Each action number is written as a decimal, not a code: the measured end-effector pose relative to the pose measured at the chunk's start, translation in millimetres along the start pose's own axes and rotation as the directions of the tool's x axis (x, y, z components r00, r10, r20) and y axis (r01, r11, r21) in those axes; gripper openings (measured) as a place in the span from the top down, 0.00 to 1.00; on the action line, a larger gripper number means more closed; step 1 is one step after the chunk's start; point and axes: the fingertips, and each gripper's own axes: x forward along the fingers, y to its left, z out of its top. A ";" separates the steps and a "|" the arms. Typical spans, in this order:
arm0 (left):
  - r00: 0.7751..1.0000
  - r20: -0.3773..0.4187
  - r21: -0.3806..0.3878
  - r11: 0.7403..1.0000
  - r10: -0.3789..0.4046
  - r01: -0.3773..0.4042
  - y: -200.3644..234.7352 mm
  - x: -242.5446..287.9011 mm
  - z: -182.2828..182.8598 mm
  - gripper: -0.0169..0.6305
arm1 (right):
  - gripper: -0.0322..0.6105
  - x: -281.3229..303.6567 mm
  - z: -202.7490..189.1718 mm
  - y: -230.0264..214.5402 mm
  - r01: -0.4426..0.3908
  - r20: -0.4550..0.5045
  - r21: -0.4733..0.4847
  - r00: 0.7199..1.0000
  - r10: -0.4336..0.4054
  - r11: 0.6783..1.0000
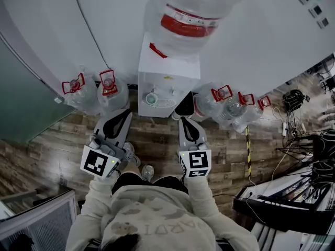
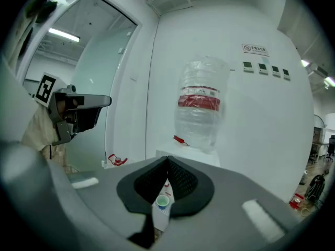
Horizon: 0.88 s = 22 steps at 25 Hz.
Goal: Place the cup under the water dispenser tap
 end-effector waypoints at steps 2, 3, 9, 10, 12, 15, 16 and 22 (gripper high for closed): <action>1.000 0.003 0.003 1.000 -0.001 0.001 -3.9 -1.3 3.8 0.97 | 0.94 -6.6 7.5 -1.9 0.005 0.018 -0.001 1.000 -0.005 1.000; 1.000 0.005 0.005 1.000 -0.001 0.001 -5.5 -1.4 6.1 0.97 | 0.94 -9.4 11.3 -2.9 0.007 0.027 -0.002 1.000 -0.007 1.000; 1.000 0.026 0.014 1.000 0.001 -0.001 -15.0 -3.1 19.9 0.97 | 0.94 -27.0 32.5 -7.3 0.021 0.079 -0.011 0.997 -0.020 1.000; 1.000 0.031 0.016 1.000 0.002 -0.002 -16.8 -3.2 21.9 0.97 | 0.94 -30.1 35.5 -8.8 0.024 0.088 -0.011 0.996 -0.023 1.000; 0.999 0.036 0.018 1.000 0.005 -0.005 -19.3 -4.1 25.9 0.97 | 0.94 -35.8 42.0 -10.9 0.029 0.106 -0.011 0.994 -0.027 1.000; 0.999 0.046 0.018 1.000 0.015 -0.016 -21.3 -7.5 32.0 0.97 | 0.94 -44.2 51.4 -11.6 0.031 0.133 -0.011 0.991 -0.029 0.999; 0.999 0.050 0.019 1.000 0.017 -0.018 -22.0 -8.7 34.0 0.97 | 0.94 -47.0 54.2 -11.7 0.032 0.141 -0.012 0.989 -0.030 0.999; 0.997 0.073 0.027 0.999 0.022 -0.024 -26.2 -12.4 45.2 0.97 | 0.94 -59.2 71.2 -12.5 0.039 0.188 -0.022 0.982 -0.034 0.999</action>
